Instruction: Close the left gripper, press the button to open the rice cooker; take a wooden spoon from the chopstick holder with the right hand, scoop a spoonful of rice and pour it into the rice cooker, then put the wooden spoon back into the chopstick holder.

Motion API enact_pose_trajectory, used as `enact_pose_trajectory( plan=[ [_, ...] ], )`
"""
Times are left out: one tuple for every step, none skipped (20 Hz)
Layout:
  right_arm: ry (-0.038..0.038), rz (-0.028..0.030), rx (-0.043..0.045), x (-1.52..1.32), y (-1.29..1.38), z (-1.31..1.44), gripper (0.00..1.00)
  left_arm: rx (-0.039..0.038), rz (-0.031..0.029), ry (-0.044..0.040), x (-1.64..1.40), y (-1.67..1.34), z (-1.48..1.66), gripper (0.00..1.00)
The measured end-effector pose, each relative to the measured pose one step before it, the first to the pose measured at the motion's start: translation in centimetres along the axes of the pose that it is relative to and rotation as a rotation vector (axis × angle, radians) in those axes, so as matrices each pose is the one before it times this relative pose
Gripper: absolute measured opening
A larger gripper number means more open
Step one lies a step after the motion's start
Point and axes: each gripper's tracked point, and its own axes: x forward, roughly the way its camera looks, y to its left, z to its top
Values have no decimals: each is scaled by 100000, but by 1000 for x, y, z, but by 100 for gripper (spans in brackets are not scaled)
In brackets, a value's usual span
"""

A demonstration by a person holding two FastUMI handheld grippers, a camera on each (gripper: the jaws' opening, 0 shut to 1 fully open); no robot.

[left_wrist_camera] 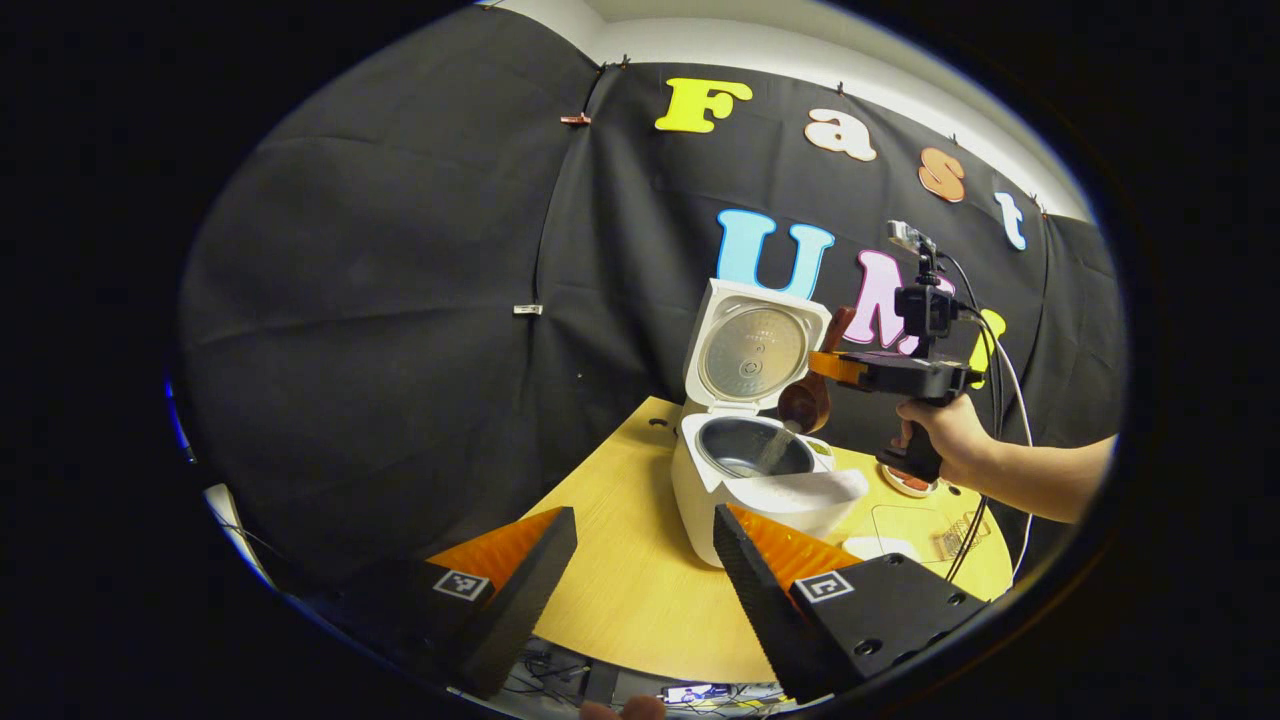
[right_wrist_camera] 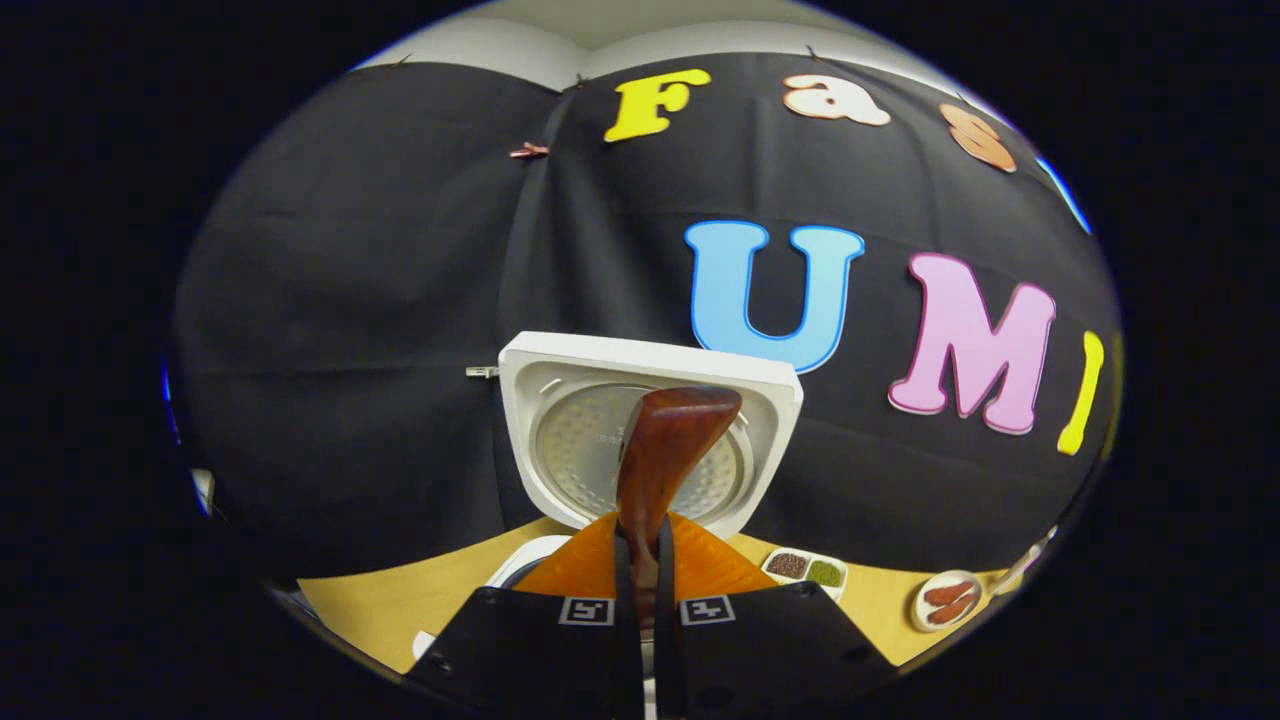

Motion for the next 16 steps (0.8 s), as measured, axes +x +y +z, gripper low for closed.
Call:
enact_pose_trajectory(
  plan=[
    [-361, 455, -5627, -29, 294, 307, 9, -78, 50, -82, -45, 153, 148, 95],
    [-573, 316, -6519, -45, 205, 222, 9, -347, -31, 0, -105, -14, -55, 95],
    [-798, 374, -6519, -185, 437, 197, 9, -429, 142, 100, -85, 192, -15, 96],
    [-732, 422, -5788, -223, 242, 225, 9, -375, 154, 22, -73, 114, -104, 95],
    [-656, 653, -4939, -21, 260, 191, 9, -307, 198, -94, -11, -15, 88, 95],
    [-212, 385, -3988, -46, 132, 40, 9, -179, 19, -202, -123, 97, 19, 95],
    [85, 82, -3923, -96, 139, -68, 9, 217, 37, -82, -113, 2, 58, 95],
    [19, -346, -4306, -120, 18, 63, 9, 643, 242, 1, -112, -38, -260, 95],
    [-223, -165, -5202, -187, 82, 143, 8, 651, 97, 56, -139, 54, -7, 95],
    [-420, 298, -6123, -129, 60, 219, 9, 398, -126, -18, -276, 58, -189, 95],
    [-630, 175, -6287, -94, 11, 209, 9, 92, -149, 19, -157, -68, 6, 95],
    [-712, 405, -5369, -169, 212, 167, 9, -155, -124, -134, -186, 14, -4, 95],
    [-632, 560, -3337, -102, 141, 198, 9, -233, -99, -211, -156, -84, 135, 95],
    [-618, 579, -1716, -145, 265, 89, 9, -18, 116, -159, -206, -4, 16, 95],
    [-366, 282, -545, -110, 271, 118, 9, 265, 136, -93, -109, -34, 74, 95],
    [17, 191, 345, -89, 104, 33, 9, 351, 77, 89, -59, -131, -118, 95]
  ],
)
